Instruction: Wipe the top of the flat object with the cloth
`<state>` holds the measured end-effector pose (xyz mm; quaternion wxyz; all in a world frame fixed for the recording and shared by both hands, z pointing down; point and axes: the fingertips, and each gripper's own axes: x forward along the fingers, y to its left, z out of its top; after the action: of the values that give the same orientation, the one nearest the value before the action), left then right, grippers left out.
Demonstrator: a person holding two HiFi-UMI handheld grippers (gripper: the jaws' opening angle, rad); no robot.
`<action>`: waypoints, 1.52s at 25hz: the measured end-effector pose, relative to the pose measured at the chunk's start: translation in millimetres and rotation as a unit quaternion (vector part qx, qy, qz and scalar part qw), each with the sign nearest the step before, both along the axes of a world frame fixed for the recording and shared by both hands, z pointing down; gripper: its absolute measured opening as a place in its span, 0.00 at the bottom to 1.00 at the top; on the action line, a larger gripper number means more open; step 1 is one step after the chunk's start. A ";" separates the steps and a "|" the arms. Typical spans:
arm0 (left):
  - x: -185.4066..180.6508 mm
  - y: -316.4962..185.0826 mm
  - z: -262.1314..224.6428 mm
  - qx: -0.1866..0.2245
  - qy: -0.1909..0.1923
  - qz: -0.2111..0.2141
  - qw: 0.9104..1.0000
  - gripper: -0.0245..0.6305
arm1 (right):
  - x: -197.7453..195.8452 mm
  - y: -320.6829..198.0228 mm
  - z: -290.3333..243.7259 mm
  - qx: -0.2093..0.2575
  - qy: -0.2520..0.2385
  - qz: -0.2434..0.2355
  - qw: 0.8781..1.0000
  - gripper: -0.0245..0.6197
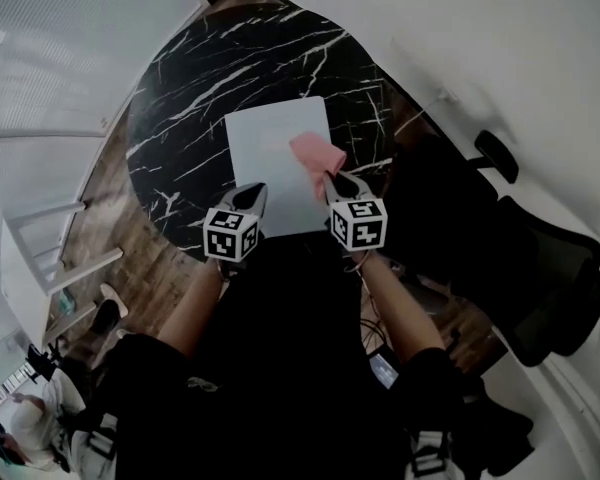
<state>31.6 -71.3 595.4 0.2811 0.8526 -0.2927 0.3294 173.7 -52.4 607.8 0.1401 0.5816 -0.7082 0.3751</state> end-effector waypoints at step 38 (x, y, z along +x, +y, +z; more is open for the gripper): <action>-155.6 29.8 11.3 -0.014 0.002 -0.327 0.945 0.04 | -189.1 -106.4 25.7 -0.030 0.002 -0.287 0.958 0.05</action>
<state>-124.0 -41.5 606.7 0.3858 0.7067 -0.5499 0.2221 -15.4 -158.9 633.5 0.2608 0.3503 -0.8331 0.3393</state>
